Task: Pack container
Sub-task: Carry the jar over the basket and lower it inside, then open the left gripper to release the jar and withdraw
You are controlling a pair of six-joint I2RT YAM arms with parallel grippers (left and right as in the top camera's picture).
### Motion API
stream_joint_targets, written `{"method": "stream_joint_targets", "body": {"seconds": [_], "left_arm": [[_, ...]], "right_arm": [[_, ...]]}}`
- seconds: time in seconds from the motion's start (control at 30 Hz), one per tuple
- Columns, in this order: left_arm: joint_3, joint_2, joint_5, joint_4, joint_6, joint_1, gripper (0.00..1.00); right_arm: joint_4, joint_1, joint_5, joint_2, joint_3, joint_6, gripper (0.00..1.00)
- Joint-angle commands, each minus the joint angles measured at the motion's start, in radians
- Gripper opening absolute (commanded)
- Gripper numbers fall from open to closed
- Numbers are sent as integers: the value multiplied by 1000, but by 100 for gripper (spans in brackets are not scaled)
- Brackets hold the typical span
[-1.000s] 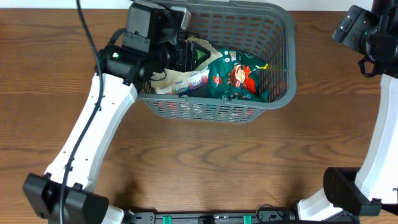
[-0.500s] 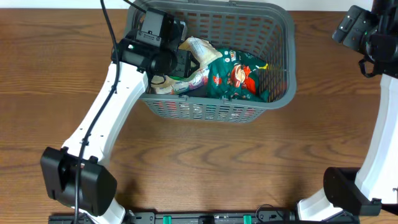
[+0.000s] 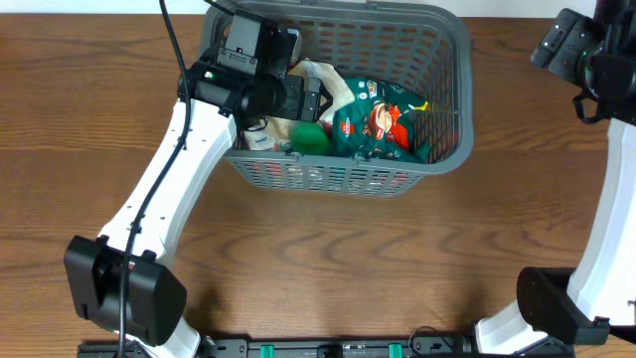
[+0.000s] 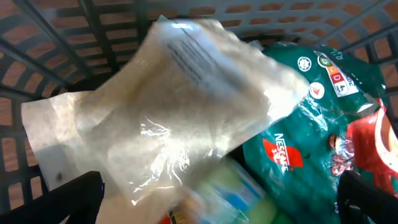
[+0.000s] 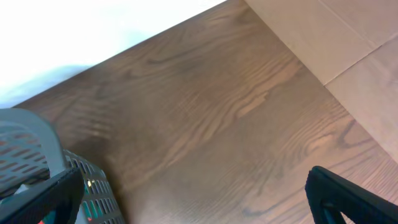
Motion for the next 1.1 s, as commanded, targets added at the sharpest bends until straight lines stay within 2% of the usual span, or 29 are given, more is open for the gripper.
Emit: {"method": "stream_joint_targets", "body": {"seconds": [0.0,0.27,0.53,0.63,0.77,0.83,0.97,1.07], "left_arm": [[18,-19,18,0,10,-1,99],[44,-57,17,4,10,-1,99],[147,-198,-4,8,10,-1,99],[175,-259,-103,7,7,-1,99],[177,-351,-370,-44,-47,4,99],[177,-391,-459,-99,-52,13,99],[177,-466,-597,-241,-100,37,99],[177,-509,-649,-322,-147,55,99]], "right_arm": [[-2,-5,17,-3,10,14,99],[-2,-5,17,-3,10,14,99],[-2,-5,17,-3,10,14,99],[-2,-5,17,-3,10,14,99],[-2,-5,17,-3,10,14,99],[-2,-5,17,-3,10,14,99],[-2,-5,17,-3,10,14,99],[-2,-5,17,-3,10,14,100]]}}
